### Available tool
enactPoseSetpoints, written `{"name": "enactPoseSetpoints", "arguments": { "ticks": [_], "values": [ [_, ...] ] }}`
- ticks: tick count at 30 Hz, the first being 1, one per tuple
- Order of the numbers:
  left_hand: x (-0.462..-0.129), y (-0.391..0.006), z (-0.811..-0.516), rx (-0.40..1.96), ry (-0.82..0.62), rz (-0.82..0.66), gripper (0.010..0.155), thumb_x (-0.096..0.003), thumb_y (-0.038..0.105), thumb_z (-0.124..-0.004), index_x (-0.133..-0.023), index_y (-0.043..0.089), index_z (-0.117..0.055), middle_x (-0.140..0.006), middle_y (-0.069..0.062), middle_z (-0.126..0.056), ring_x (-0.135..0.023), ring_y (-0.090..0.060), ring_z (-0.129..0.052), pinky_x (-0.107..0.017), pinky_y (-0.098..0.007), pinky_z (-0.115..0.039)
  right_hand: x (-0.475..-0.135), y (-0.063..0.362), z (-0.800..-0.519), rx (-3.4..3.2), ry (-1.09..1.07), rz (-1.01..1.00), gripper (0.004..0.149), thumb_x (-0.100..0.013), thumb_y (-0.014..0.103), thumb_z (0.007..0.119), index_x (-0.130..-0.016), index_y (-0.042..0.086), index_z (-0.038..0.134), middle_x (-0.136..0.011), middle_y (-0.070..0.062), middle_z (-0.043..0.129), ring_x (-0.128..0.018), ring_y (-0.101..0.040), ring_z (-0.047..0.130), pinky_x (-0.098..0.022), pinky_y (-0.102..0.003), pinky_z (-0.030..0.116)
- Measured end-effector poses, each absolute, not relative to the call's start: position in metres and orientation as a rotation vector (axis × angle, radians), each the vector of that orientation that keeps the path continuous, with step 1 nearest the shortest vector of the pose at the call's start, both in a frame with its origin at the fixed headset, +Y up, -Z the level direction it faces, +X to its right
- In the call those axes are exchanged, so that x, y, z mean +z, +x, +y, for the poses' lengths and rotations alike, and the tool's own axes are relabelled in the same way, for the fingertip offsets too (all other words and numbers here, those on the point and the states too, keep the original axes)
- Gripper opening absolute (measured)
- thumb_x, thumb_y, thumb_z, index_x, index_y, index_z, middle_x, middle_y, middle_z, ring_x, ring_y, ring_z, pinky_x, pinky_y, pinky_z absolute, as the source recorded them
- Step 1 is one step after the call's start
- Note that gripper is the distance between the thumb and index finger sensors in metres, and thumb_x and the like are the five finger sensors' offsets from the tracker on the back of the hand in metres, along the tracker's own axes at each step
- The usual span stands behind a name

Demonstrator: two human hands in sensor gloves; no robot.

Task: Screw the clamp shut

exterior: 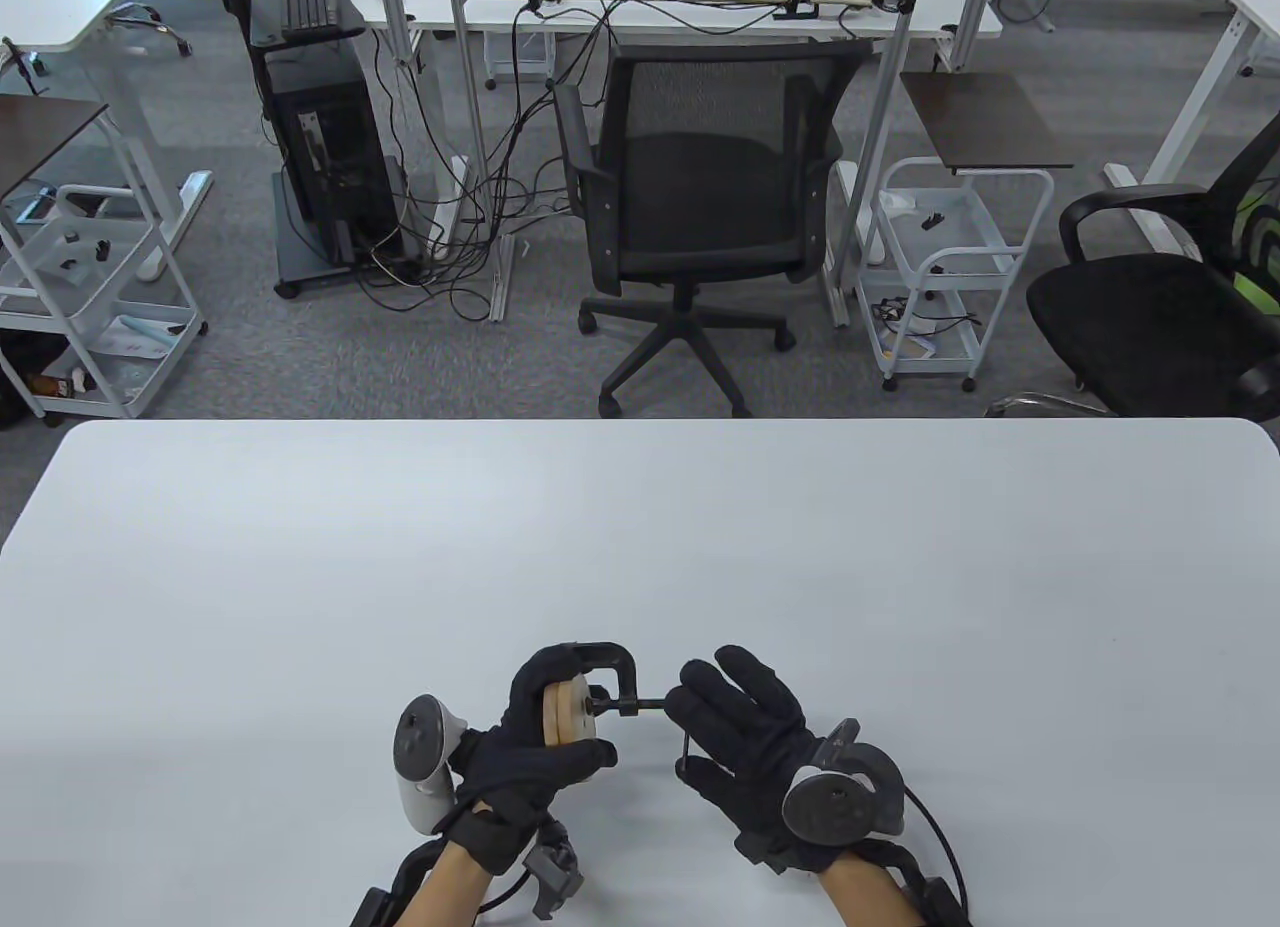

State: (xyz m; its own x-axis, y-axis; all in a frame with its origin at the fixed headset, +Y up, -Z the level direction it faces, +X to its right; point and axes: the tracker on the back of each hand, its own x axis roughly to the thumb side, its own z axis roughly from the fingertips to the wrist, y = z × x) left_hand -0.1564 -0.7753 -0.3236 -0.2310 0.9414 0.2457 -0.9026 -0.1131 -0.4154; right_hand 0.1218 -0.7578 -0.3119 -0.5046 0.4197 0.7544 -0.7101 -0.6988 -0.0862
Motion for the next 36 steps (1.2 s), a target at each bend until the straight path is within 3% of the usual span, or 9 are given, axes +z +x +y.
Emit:
{"name": "enactPoseSetpoints", "arguments": {
  "ticks": [6,11,14,23,31,34,36],
  "values": [
    [-0.323,-0.154,-0.774,1.692,-0.094,-0.573,0.097,-0.0433,0.055,-0.099,-0.112,0.037,-0.032,-0.122,0.002,-0.027,-0.099,-0.059,-0.047,-0.055,-0.064,-0.08,-0.316,0.124,-0.763,1.925,0.769,-0.329,0.062,-0.045,0.049,0.078,-0.102,0.025,0.068,-0.11,-0.004,0.065,-0.098,-0.047,0.051,-0.062,-0.069,0.054],
    [-0.322,-0.152,-0.772,1.66,-0.09,-0.581,0.098,-0.0415,0.055,-0.101,-0.112,0.037,-0.035,-0.122,0.002,-0.03,-0.099,-0.059,-0.049,-0.054,-0.064,-0.081,-0.318,0.125,-0.767,1.773,0.614,-0.233,0.057,-0.046,0.049,0.078,-0.094,0.019,0.08,-0.098,-0.011,0.081,-0.086,-0.047,0.074,-0.055,-0.065,0.067],
    [-0.321,-0.149,-0.772,1.653,-0.105,-0.596,0.098,-0.0416,0.054,-0.101,-0.112,0.037,-0.035,-0.122,0.002,-0.03,-0.099,-0.059,-0.049,-0.054,-0.065,-0.081,-0.318,0.124,-0.771,1.675,0.535,-0.188,0.06,-0.048,0.047,0.078,-0.099,0.016,0.073,-0.091,-0.014,0.086,-0.079,-0.044,0.082,-0.053,-0.061,0.071],
    [-0.32,-0.144,-0.771,1.633,-0.123,-0.62,0.098,-0.0414,0.054,-0.101,-0.112,0.037,-0.035,-0.122,0.002,-0.03,-0.099,-0.059,-0.049,-0.054,-0.065,-0.081,-0.321,0.127,-0.777,1.594,0.428,-0.12,0.05,-0.048,0.036,0.082,-0.09,0.009,0.08,-0.07,-0.009,0.097,-0.061,-0.035,0.096,-0.046,-0.054,0.079],
    [-0.32,-0.144,-0.772,1.625,-0.12,-0.605,0.098,-0.041,0.054,-0.101,-0.112,0.037,-0.036,-0.122,0.002,-0.031,-0.099,-0.059,-0.05,-0.053,-0.065,-0.081,-0.322,0.128,-0.777,1.669,0.454,-0.136,0.054,-0.048,0.035,0.082,-0.094,0.007,0.075,-0.074,-0.01,0.096,-0.064,-0.038,0.094,-0.047,-0.056,0.078],
    [-0.321,-0.146,-0.772,1.629,-0.114,-0.594,0.098,-0.0412,0.054,-0.101,-0.112,0.037,-0.036,-0.122,0.001,-0.031,-0.099,-0.059,-0.049,-0.053,-0.065,-0.081,-0.321,0.127,-0.775,1.7,0.482,-0.156,0.061,-0.048,0.037,0.081,-0.1,0.008,0.067,-0.086,-0.015,0.087,-0.075,-0.043,0.085,-0.05,-0.059,0.073],
    [-0.321,-0.148,-0.772,1.638,-0.104,-0.582,0.098,-0.0411,0.054,-0.101,-0.112,0.037,-0.036,-0.123,0.001,-0.031,-0.099,-0.059,-0.049,-0.053,-0.065,-0.081,-0.321,0.127,-0.772,1.731,0.541,-0.177,0.069,-0.049,0.039,0.08,-0.107,0.011,0.052,-0.1,-0.018,0.07,-0.082,-0.047,0.075,-0.053,-0.06,0.07]
  ]
}}
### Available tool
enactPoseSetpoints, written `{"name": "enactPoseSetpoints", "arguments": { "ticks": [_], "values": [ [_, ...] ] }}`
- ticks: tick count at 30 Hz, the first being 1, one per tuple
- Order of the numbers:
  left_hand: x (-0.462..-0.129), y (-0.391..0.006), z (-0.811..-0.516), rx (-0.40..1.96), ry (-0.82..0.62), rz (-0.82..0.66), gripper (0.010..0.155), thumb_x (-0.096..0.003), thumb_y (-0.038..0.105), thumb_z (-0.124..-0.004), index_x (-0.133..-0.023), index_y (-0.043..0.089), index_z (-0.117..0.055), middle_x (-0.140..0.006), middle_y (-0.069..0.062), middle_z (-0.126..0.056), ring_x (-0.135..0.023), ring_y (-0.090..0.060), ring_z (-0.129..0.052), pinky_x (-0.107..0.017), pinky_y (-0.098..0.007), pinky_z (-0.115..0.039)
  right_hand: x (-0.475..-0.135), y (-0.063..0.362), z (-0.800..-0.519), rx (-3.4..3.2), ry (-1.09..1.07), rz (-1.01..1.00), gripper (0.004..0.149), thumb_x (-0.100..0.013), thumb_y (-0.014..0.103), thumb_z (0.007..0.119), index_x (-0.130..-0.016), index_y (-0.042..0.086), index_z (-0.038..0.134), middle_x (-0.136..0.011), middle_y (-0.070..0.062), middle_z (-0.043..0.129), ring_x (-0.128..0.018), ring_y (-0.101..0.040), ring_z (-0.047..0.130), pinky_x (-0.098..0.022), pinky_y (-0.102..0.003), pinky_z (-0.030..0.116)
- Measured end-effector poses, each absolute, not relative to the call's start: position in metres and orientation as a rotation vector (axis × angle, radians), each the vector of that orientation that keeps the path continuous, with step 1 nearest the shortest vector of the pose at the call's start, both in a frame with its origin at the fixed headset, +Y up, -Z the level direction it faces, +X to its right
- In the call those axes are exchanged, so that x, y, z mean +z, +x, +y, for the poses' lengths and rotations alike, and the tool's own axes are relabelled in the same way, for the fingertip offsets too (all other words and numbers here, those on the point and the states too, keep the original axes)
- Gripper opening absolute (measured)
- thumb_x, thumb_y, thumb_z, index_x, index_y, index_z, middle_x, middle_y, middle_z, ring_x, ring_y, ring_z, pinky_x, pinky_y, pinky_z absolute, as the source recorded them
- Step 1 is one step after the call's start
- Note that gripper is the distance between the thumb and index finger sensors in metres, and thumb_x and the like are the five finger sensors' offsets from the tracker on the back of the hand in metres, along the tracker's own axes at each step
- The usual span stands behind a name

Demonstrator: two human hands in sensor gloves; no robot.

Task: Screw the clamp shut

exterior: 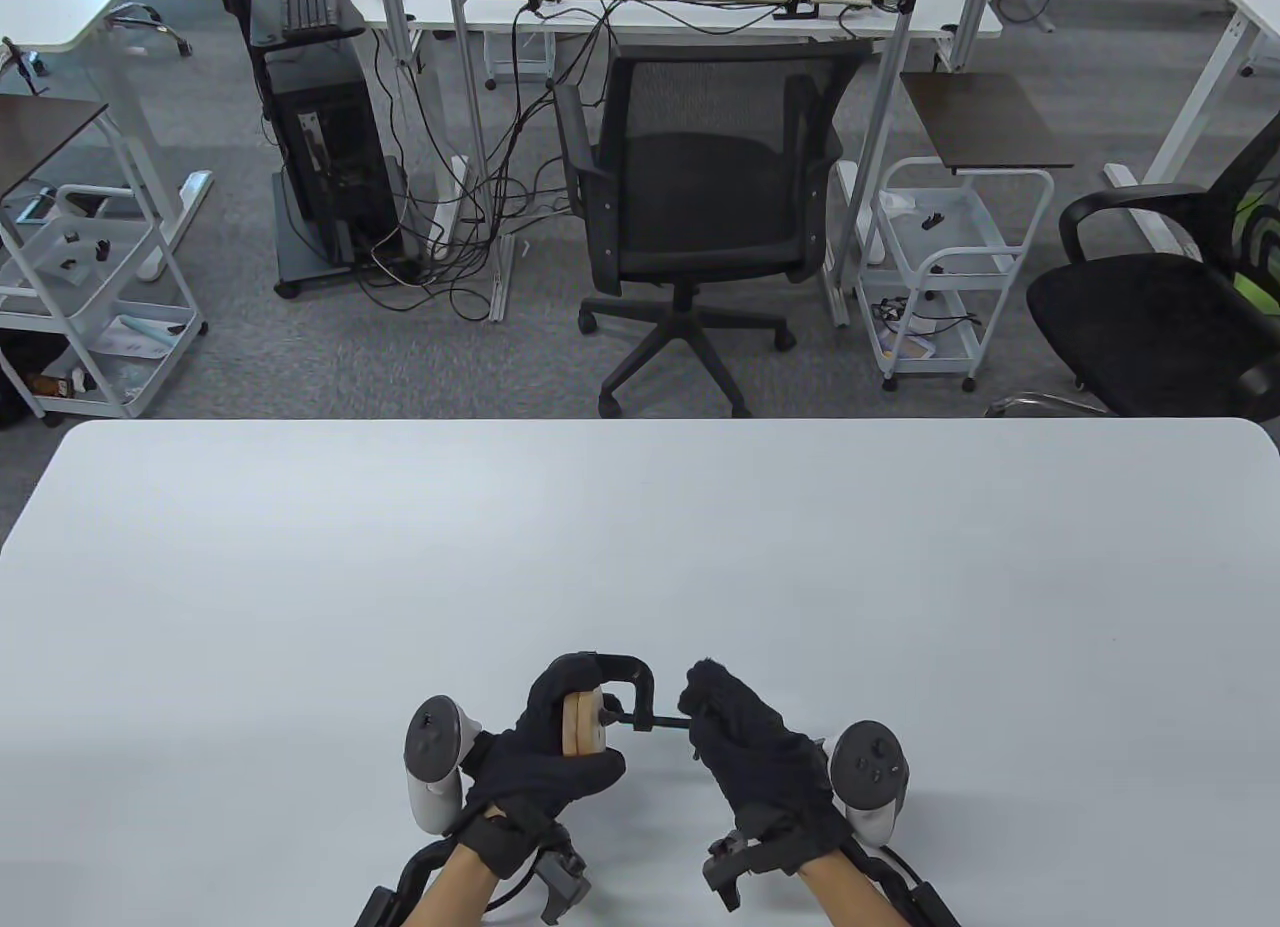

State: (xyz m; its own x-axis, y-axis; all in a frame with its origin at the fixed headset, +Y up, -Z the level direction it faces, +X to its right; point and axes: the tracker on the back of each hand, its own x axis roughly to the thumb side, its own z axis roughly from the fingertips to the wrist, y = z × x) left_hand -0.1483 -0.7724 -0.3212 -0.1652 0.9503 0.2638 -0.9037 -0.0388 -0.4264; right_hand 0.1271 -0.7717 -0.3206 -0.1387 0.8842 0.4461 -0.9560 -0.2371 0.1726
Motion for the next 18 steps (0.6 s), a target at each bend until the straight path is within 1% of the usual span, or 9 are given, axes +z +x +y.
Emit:
{"name": "enactPoseSetpoints", "arguments": {
  "ticks": [1,3,6,8,9,11,13,16,18],
  "values": [
    [-0.321,-0.149,-0.772,1.636,-0.104,-0.576,0.098,-0.041,0.054,-0.102,-0.112,0.037,-0.036,-0.122,0.001,-0.031,-0.099,-0.06,-0.05,-0.053,-0.065,-0.081,-0.32,0.127,-0.77,1.747,0.566,-0.191,0.071,-0.049,0.039,0.079,-0.108,0.014,0.048,-0.105,-0.018,0.063,-0.085,-0.049,0.069,-0.055,-0.061,0.067],
    [-0.322,-0.15,-0.773,1.652,-0.099,-0.568,0.098,-0.041,0.054,-0.101,-0.112,0.037,-0.036,-0.122,0.001,-0.03,-0.099,-0.06,-0.049,-0.053,-0.065,-0.081,-0.319,0.128,-0.765,1.821,0.64,-0.25,0.071,-0.049,0.037,0.078,-0.109,0.018,0.045,-0.11,-0.015,0.054,-0.088,-0.051,0.063,-0.057,-0.062,0.063],
    [-0.322,-0.153,-0.773,1.671,-0.094,-0.557,0.098,-0.0414,0.054,-0.101,-0.112,0.037,-0.036,-0.122,0.001,-0.03,-0.098,-0.059,-0.05,-0.053,-0.065,-0.081,-0.316,0.127,-0.758,1.938,0.765,-0.322,0.07,-0.049,0.033,0.078,-0.109,0.025,0.043,-0.114,-0.007,0.044,-0.093,-0.052,0.055,-0.061,-0.065,0.057],
    [-0.322,-0.154,-0.773,1.681,-0.093,-0.554,0.098,-0.0416,0.055,-0.101,-0.112,0.037,-0.036,-0.122,0.001,-0.03,-0.098,-0.06,-0.049,-0.053,-0.065,-0.081,-0.313,0.126,-0.753,2.045,0.862,-0.415,0.068,-0.048,0.027,0.078,-0.108,0.027,0.046,-0.114,-0.003,0.044,-0.094,-0.049,0.055,-0.061,-0.066,0.056],
    [-0.322,-0.155,-0.772,1.686,-0.092,-0.552,0.098,-0.0416,0.055,-0.101,-0.112,0.037,-0.035,-0.122,0.001,-0.03,-0.098,-0.059,-0.049,-0.053,-0.065,-0.081,-0.311,0.125,-0.751,2.123,0.933,-0.494,0.07,-0.047,0.025,0.079,-0.107,0.028,0.045,-0.114,-0.001,0.043,-0.094,-0.048,0.055,-0.062,-0.065,0.056],
    [-0.322,-0.155,-0.771,1.695,-0.089,-0.552,0.098,-0.0416,0.055,-0.101,-0.112,0.037,-0.035,-0.122,0.001,-0.03,-0.099,-0.059,-0.049,-0.053,-0.065,-0.081,-0.307,0.123,-0.748,2.266,1.033,-0.605,0.076,-0.044,0.022,0.081,-0.107,0.034,0.039,-0.115,0.005,0.036,-0.097,-0.045,0.051,-0.063,-0.065,0.054],
    [-0.321,-0.154,-0.77,1.718,-0.097,-0.561,0.098,-0.042,0.055,-0.101,-0.112,0.037,-0.035,-0.122,0.001,-0.029,-0.099,-0.059,-0.049,-0.054,-0.064,-0.081,-0.303,0.12,-0.747,2.407,1.129,-0.734,0.085,-0.042,0.022,0.085,-0.105,0.04,0.032,-0.115,0.009,0.026,-0.098,-0.042,0.047,-0.065,-0.063,0.053],
    [-0.321,-0.152,-0.77,1.759,-0.119,-0.567,0.098,-0.0421,0.055,-0.101,-0.112,0.037,-0.035,-0.123,0.001,-0.029,-0.099,-0.059,-0.049,-0.054,-0.064,-0.081,-0.302,0.117,-0.749,2.489,1.195,-0.787,0.093,-0.04,0.023,0.089,-0.104,0.045,0.025,-0.114,0.011,0.017,-0.1,-0.04,0.04,-0.067,-0.063,0.049],
    [-0.32,-0.151,-0.77,1.771,-0.133,-0.577,0.098,-0.0421,0.055,-0.101,-0.112,0.037,-0.035,-0.123,0.001,-0.029,-0.099,-0.059,-0.049,-0.054,-0.064,-0.081,-0.302,0.116,-0.75,2.502,1.204,-0.819,0.093,-0.04,0.024,0.089,-0.103,0.044,0.025,-0.114,0.011,0.018,-0.1,-0.04,0.04,-0.067,-0.063,0.049]
  ]
}}
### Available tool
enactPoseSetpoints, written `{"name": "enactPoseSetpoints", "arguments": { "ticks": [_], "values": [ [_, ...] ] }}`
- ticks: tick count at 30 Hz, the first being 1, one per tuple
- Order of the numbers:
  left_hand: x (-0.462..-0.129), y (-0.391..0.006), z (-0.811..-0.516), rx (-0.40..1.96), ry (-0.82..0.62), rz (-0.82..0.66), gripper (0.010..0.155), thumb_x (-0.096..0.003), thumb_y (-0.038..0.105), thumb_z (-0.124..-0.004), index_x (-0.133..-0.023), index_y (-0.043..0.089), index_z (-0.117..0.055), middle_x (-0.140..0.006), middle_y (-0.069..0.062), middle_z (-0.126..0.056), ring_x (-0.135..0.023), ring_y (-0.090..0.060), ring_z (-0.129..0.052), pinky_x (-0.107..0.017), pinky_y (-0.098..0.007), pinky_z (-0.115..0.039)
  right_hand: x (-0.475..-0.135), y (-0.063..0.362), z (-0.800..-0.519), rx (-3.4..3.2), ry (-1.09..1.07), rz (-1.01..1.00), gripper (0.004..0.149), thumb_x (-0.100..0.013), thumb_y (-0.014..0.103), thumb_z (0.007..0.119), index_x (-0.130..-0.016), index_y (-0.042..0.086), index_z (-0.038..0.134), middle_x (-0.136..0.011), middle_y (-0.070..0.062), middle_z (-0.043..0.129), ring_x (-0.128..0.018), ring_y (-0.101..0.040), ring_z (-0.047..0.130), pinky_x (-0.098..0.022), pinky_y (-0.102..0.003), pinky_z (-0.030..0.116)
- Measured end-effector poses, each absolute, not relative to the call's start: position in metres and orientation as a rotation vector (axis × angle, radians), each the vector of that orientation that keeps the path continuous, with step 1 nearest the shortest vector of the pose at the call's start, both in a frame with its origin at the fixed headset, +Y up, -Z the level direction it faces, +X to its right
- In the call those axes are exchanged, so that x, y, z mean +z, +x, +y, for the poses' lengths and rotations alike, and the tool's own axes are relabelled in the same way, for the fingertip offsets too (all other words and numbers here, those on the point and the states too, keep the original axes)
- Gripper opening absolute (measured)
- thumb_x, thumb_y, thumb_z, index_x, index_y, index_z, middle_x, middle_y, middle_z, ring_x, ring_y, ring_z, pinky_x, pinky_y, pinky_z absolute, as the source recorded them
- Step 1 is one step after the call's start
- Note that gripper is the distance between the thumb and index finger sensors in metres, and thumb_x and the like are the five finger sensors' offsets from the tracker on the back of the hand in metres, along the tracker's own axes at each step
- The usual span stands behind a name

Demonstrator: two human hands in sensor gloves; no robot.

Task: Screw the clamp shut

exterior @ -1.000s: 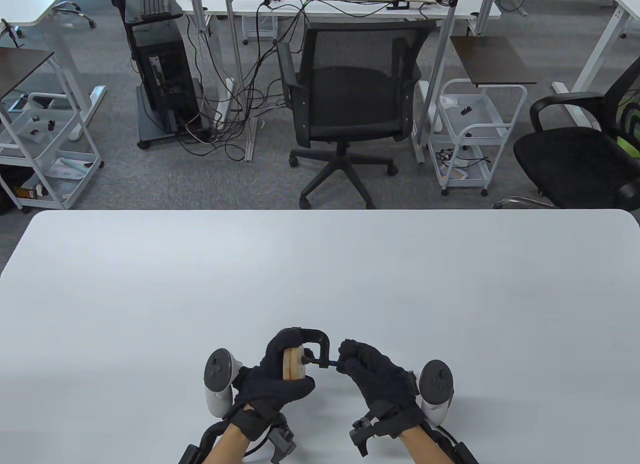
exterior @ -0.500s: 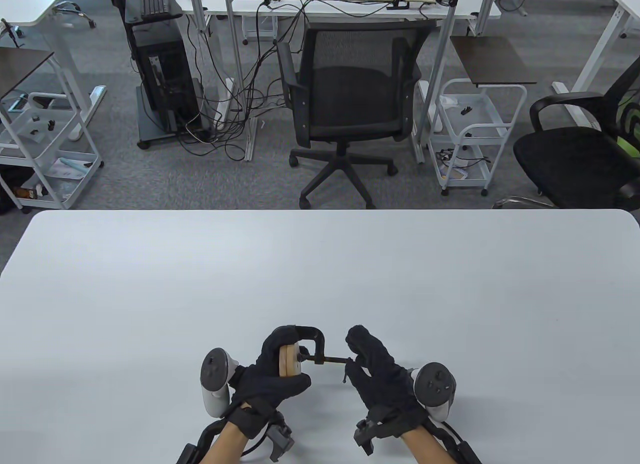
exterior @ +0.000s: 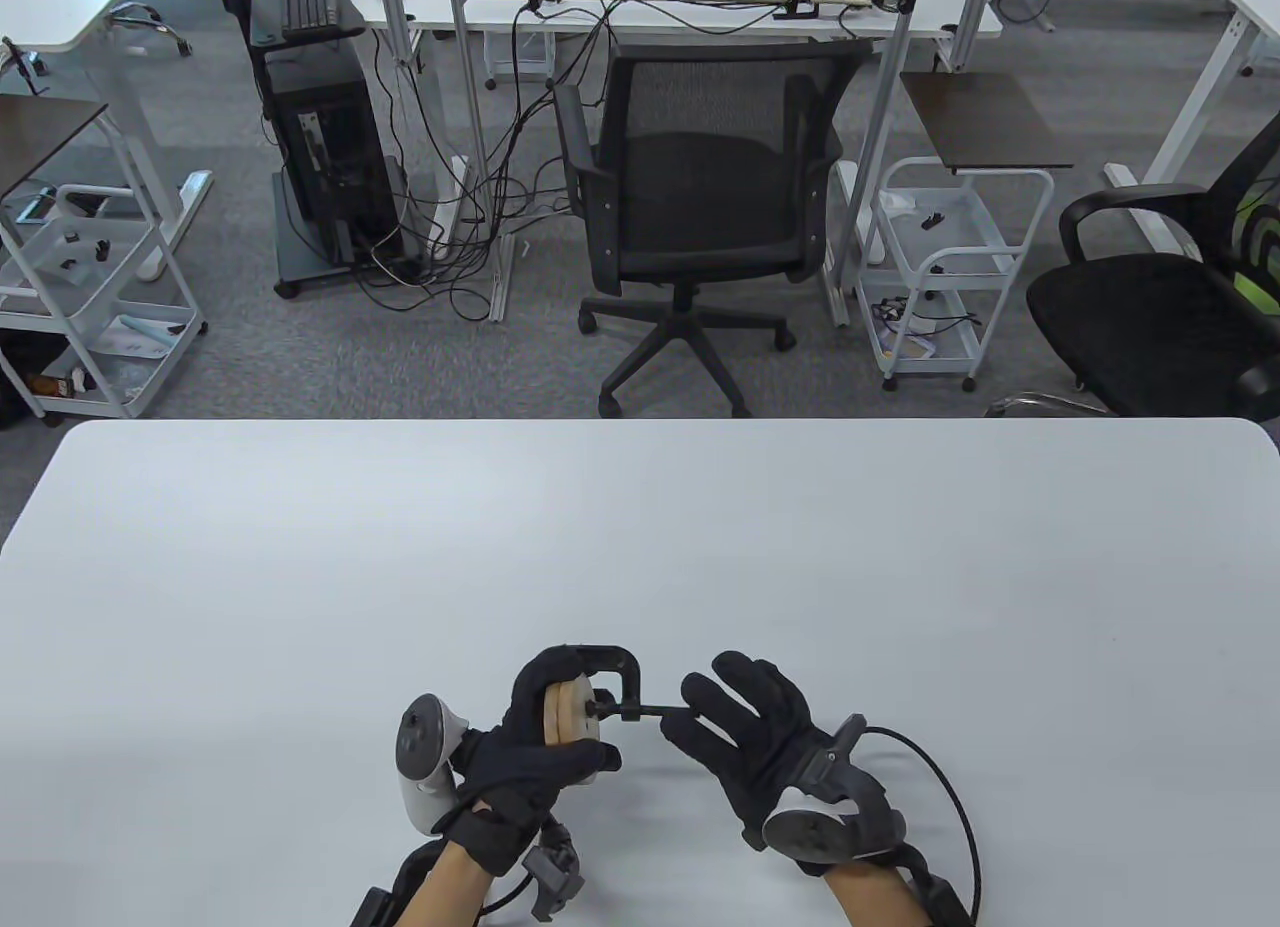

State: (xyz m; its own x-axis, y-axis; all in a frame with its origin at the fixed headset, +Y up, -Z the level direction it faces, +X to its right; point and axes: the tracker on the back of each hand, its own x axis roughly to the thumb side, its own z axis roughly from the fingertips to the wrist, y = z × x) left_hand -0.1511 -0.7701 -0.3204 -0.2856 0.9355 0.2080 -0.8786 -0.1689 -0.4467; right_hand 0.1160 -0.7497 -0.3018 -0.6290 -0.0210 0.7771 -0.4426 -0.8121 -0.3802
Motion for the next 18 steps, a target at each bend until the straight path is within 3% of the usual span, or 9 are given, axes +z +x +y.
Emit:
{"name": "enactPoseSetpoints", "arguments": {
  "ticks": [5,10,18],
  "values": [
    [-0.32,-0.15,-0.77,1.758,-0.141,-0.576,0.098,-0.0419,0.055,-0.101,-0.112,0.037,-0.035,-0.123,0.001,-0.029,-0.099,-0.059,-0.05,-0.054,-0.064,-0.081,-0.304,0.116,-0.752,2.462,1.193,-0.741,0.076,-0.044,0.042,0.081,-0.105,0.04,0.037,-0.115,0.008,0.036,-0.1,-0.039,0.043,-0.066,-0.063,0.05],
    [-0.32,-0.15,-0.771,1.75,-0.14,-0.571,0.098,-0.0418,0.055,-0.101,-0.112,0.037,-0.036,-0.123,0.001,-0.03,-0.099,-0.059,-0.05,-0.054,-0.064,-0.081,-0.305,0.12,-0.751,2.368,1.11,-0.66,0.066,-0.045,0.047,0.075,-0.105,0.036,0.049,-0.112,0.003,0.054,-0.098,-0.039,0.053,-0.065,-0.063,0.056],
    [-0.32,-0.147,-0.771,1.687,-0.154,-0.595,0.097,-0.0416,0.055,-0.101,-0.112,0.037,-0.036,-0.123,0.001,-0.03,-0.099,-0.059,-0.05,-0.054,-0.064,-0.082,-0.316,0.122,-0.761,1.928,0.81,-0.263,0.056,-0.049,0.046,0.075,-0.098,0.02,0.073,-0.093,-0.01,0.085,-0.088,-0.042,0.074,-0.057,-0.065,0.065]
  ]
}}
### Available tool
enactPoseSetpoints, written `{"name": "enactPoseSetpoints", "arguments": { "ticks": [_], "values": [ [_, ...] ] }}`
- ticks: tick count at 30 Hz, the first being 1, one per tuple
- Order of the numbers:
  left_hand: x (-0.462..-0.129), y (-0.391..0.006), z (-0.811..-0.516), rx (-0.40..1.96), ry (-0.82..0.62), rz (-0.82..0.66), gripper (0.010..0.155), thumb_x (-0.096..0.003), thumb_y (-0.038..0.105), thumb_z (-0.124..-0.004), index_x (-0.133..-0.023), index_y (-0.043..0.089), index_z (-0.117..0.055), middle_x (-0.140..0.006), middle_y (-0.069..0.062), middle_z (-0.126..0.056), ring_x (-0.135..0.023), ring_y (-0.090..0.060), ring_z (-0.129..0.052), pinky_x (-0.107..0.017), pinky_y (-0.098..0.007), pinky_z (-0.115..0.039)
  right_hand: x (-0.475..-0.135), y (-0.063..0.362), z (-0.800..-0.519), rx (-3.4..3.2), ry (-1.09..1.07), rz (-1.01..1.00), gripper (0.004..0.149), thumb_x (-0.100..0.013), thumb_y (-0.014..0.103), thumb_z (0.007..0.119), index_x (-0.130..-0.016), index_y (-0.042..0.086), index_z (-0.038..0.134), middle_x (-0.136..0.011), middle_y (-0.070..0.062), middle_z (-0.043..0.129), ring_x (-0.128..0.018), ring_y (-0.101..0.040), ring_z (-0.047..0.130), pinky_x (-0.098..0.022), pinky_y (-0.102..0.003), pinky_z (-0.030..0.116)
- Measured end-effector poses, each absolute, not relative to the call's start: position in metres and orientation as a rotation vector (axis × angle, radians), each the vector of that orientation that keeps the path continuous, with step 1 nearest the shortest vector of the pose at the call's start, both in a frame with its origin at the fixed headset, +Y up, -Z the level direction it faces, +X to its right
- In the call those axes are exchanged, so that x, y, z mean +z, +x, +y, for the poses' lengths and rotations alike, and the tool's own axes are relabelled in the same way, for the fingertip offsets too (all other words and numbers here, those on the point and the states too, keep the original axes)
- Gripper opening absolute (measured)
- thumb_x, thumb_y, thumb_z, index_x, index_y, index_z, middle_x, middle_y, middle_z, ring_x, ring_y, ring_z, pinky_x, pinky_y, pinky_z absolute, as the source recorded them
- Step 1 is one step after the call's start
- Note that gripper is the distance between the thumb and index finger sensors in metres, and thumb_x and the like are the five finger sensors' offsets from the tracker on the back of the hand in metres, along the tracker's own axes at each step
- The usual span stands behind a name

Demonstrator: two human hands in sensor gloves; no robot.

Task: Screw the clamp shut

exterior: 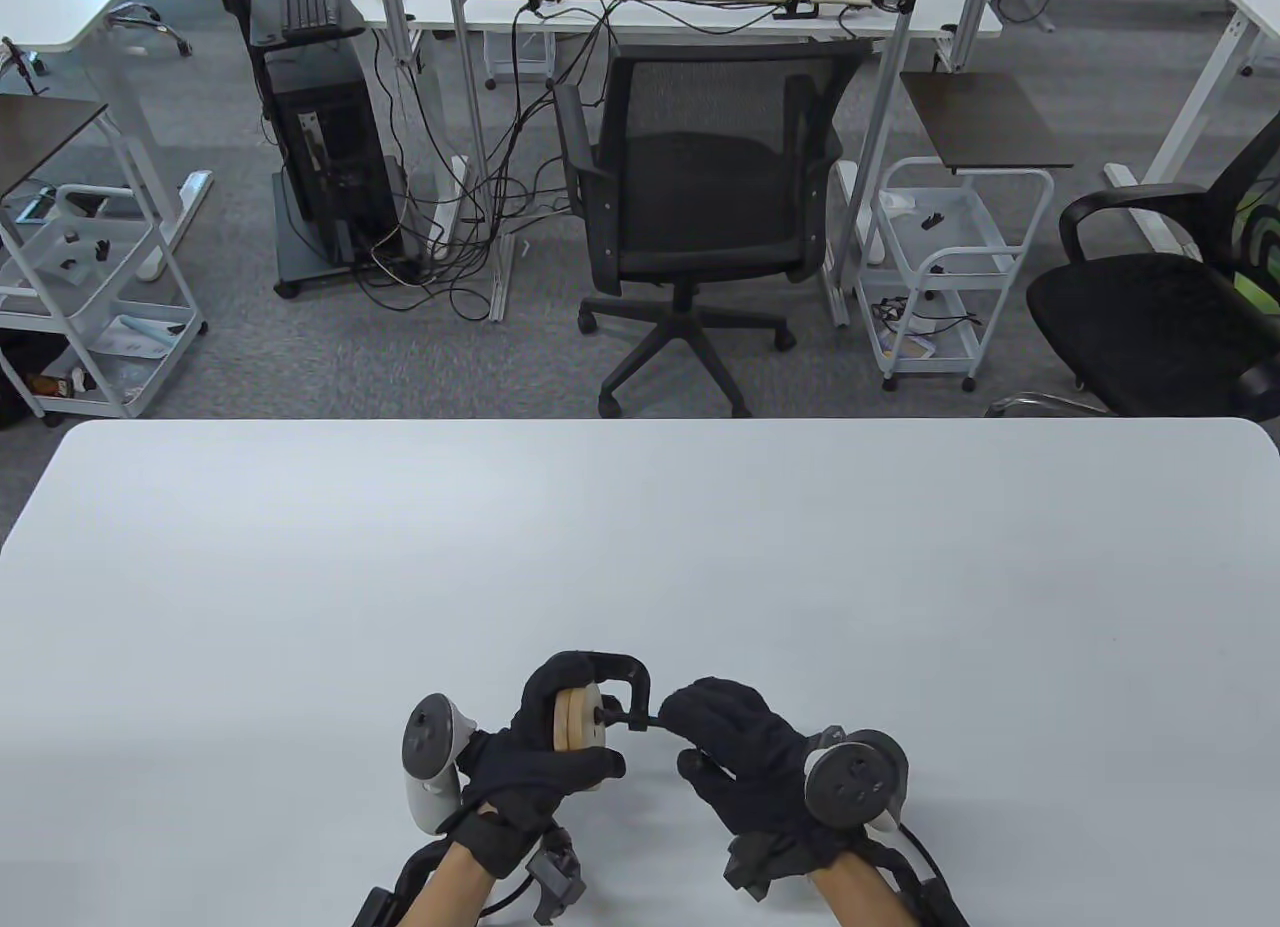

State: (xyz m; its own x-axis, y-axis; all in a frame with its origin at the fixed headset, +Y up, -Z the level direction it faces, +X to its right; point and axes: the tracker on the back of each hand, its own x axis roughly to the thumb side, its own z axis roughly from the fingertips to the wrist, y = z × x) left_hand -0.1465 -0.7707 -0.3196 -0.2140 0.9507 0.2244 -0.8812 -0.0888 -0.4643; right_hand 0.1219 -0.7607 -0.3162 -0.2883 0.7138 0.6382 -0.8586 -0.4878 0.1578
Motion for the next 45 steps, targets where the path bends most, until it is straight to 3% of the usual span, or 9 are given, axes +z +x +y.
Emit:
{"name": "enactPoseSetpoints", "arguments": {
  "ticks": [8,14,17,20,24,28,33,38,45],
  "values": [
    [-0.318,-0.139,-0.77,1.634,-0.18,-0.629,0.098,-0.0415,0.055,-0.101,-0.112,0.037,-0.036,-0.123,0.001,-0.031,-0.099,-0.059,-0.05,-0.054,-0.064,-0.081,-0.324,0.125,-0.78,1.618,0.472,-0.026,0.065,-0.049,0.039,0.078,-0.102,0.005,0.06,-0.063,-0.01,0.101,-0.072,-0.04,0.089,-0.051,-0.061,0.072],
    [-0.317,-0.138,-0.769,1.622,-0.179,-0.634,0.098,-0.0414,0.055,-0.101,-0.112,0.037,-0.036,-0.123,0.001,-0.031,-0.099,-0.059,-0.05,-0.053,-0.065,-0.081,-0.325,0.125,-0.781,1.619,0.467,-0.01,0.063,-0.049,0.037,0.08,-0.1,0.004,0.063,-0.058,-0.009,0.102,-0.07,-0.038,0.091,-0.051,-0.06,0.073],
    [-0.318,-0.139,-0.77,1.627,-0.171,-0.623,0.098,-0.0414,0.055,-0.101,-0.112,0.037,-0.036,-0.123,0.001,-0.031,-0.099,-0.059,-0.05,-0.054,-0.064,-0.081,-0.324,0.125,-0.779,1.648,0.488,-0.028,0.065,-0.049,0.038,0.079,-0.102,0.005,0.059,-0.069,-0.013,0.098,-0.076,-0.042,0.084,-0.052,-0.062,0.07],
    [-0.318,-0.144,-0.771,1.654,-0.145,-0.588,0.097,-0.0415,0.055,-0.101,-0.112,0.036,-0.036,-0.123,0.0,-0.031,-0.098,-0.06,-0.05,-0.053,-0.065,-0.081,-0.321,0.127,-0.77,1.774,0.529,-0.132,0.071,-0.05,0.041,0.077,-0.107,0.01,0.048,-0.096,-0.02,0.075,-0.09,-0.053,0.058,-0.058,-0.071,0.054],
    [-0.32,-0.153,-0.772,1.706,-0.119,-0.546,0.098,-0.0417,0.055,-0.101,-0.112,0.036,-0.036,-0.123,0.0,-0.03,-0.098,-0.06,-0.05,-0.053,-0.065,-0.081,-0.316,0.127,-0.757,2.054,0.728,-0.387,0.072,-0.05,0.039,0.075,-0.11,0.02,0.04,-0.11,-0.016,0.048,-0.096,-0.054,0.042,-0.062,-0.071,0.047],
    [-0.322,-0.161,-0.771,1.767,-0.117,-0.531,0.097,-0.0421,0.055,-0.1,-0.112,0.036,-0.036,-0.123,0.0,-0.03,-0.098,-0.06,-0.049,-0.054,-0.065,-0.081,-0.309,0.119,-0.752,2.255,0.959,-0.524,0.074,-0.048,0.031,0.077,-0.109,0.03,0.036,-0.116,-0.001,0.03,-0.1,-0.05,0.033,-0.065,-0.071,0.043],
    [-0.322,-0.163,-0.769,1.785,-0.112,-0.545,0.097,-0.0427,0.055,-0.1,-0.112,0.036,-0.035,-0.123,0.0,-0.029,-0.099,-0.059,-0.049,-0.054,-0.064,-0.081,-0.301,0.105,-0.751,2.468,1.199,-0.677,0.092,-0.042,0.022,0.086,-0.103,0.046,0.021,-0.113,0.01,0.009,-0.101,-0.042,0.023,-0.068,-0.068,0.035],
    [-0.322,-0.16,-0.771,1.858,-0.171,-0.57,0.097,-0.0428,0.056,-0.1,-0.112,0.037,-0.034,-0.123,0.0,-0.029,-0.099,-0.059,-0.049,-0.055,-0.064,-0.081,-0.294,0.096,-0.751,2.61,1.328,-0.917,0.095,-0.041,0.027,0.088,-0.102,0.045,0.017,-0.112,0.01,0.01,-0.101,-0.041,0.027,-0.068,-0.067,0.038],
    [-0.321,-0.154,-0.771,1.83,-0.206,-0.605,0.097,-0.0429,0.056,-0.1,-0.113,0.037,-0.035,-0.123,0.001,-0.029,-0.1,-0.059,-0.049,-0.055,-0.064,-0.081,-0.29,0.1,-0.747,2.455,1.256,-0.934,0.066,-0.048,0.044,0.076,-0.104,0.035,0.045,-0.113,0.004,0.043,-0.099,-0.041,0.041,-0.065,-0.072,0.04]
  ]
}}
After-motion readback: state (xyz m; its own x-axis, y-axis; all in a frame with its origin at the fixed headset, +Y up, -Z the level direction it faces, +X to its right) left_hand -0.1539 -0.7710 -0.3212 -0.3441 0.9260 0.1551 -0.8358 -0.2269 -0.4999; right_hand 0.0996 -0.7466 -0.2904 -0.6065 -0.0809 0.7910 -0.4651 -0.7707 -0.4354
